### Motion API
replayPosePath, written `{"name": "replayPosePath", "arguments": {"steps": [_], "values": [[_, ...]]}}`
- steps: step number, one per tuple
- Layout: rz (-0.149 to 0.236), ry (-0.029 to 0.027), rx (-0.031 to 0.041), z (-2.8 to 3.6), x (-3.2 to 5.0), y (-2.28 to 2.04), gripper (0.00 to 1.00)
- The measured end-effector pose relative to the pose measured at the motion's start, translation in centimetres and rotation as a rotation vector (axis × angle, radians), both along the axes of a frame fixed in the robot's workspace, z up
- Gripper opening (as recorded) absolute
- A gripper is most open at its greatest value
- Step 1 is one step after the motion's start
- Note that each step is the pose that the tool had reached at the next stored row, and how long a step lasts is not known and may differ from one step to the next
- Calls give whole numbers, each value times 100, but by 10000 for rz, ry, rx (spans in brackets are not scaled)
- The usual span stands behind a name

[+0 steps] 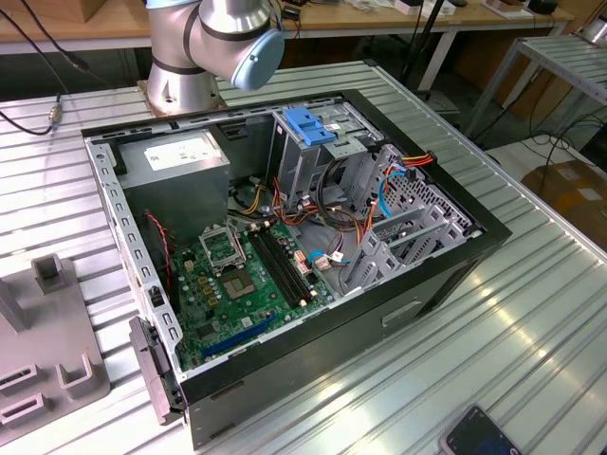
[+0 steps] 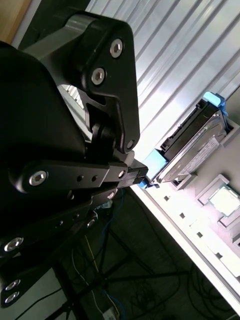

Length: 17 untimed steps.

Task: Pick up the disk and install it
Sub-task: 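Pick up the disk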

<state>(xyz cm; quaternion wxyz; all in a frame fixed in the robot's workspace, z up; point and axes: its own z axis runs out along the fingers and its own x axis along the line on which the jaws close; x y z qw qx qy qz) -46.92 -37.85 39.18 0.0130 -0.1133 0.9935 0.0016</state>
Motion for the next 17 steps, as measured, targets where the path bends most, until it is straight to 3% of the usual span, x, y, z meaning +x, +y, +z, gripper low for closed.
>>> {"name": "replayPosePath", "arguments": {"steps": [7, 17], "values": [[423, 0, 0, 0, 0, 0, 10], [1370, 0, 0, 0, 0, 0, 10]]}}
